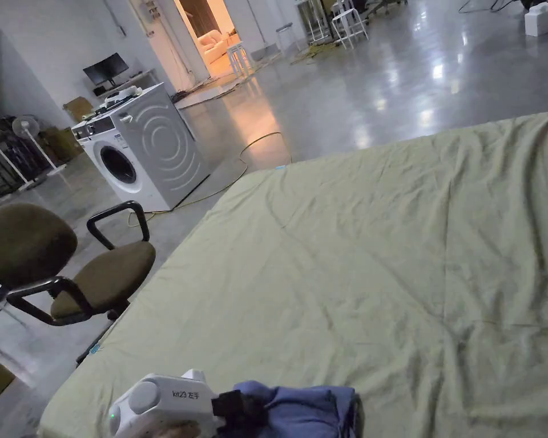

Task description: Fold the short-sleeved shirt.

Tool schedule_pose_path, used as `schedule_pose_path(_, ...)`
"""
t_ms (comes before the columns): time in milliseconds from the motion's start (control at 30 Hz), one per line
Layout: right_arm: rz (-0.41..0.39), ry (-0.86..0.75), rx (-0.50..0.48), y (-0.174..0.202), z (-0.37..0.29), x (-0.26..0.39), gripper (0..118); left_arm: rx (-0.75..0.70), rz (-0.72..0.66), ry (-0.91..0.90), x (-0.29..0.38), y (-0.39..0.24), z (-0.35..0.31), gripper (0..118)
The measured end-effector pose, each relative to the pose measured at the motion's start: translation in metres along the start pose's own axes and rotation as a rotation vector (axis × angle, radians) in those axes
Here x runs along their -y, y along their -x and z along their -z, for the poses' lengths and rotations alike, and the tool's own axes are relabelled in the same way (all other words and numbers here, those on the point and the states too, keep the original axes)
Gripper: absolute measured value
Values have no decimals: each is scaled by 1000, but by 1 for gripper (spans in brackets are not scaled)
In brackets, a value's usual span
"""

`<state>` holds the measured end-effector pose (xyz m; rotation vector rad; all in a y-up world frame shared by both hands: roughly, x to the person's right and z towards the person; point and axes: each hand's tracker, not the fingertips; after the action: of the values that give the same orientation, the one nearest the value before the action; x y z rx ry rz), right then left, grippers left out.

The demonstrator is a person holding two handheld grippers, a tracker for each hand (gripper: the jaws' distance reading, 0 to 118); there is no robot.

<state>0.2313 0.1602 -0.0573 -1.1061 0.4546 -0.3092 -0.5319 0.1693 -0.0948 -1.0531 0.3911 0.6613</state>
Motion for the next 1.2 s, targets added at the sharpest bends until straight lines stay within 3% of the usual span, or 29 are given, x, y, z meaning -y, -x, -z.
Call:
schedule_pose_path(67, -4, -8, 17, 0, -11, -2, 1, -233, 115, -101, -6, -7, -3, 71)
schedule_pose_path(133, -34, -47, 23, 0, -27, -5, 1, -310, 185, -199, -12, -13, -27, 73)
schedule_pose_path(233, -58, -128, 37, -2, -41, -9, 1, -232, 200, -322, -4, -32, -88, 73)
schedule_pose_path(333, -88, -211, 63, 2, -56, -15, 1, 17, 248, -461, 25, -64, -160, 72)
schedule_pose_path(467, -165, -368, 28, 27, -85, -31, 1, 136, 485, -674, 97, -136, -236, 73)
schedule_pose_path(633, -304, -609, 63, 65, -125, -48, 1, 273, 720, -877, 188, -211, -279, 72)
schedule_pose_path(767, -371, -788, 50, 90, -153, -54, 1, 304, 720, -1142, 249, -246, -286, 72)
schedule_pose_path(867, -428, -904, 12, 101, -171, -47, 1, 331, 659, -1167, 272, -250, -277, 72)
schedule_pose_path(1000, -488, -973, 126, 107, -173, -42, 1, 191, 573, -1140, 298, -254, -272, 70)
schedule_pose_path(1067, -452, -917, 153, 100, -163, -41, 1, 225, 575, -1124, 296, -242, -270, 60)
schedule_pose_path(1133, -444, -922, 170, 98, -159, -36, 1, 224, 621, -1100, 301, -244, -273, 24)
schedule_pose_path(1167, -437, -932, 177, 98, -158, -32, 1, 176, 627, -1129, 304, -242, -272, 11)
schedule_pose_path(1200, -424, -939, 181, 95, -157, -31, 1, 196, 641, -1182, 307, -236, -273, 10)
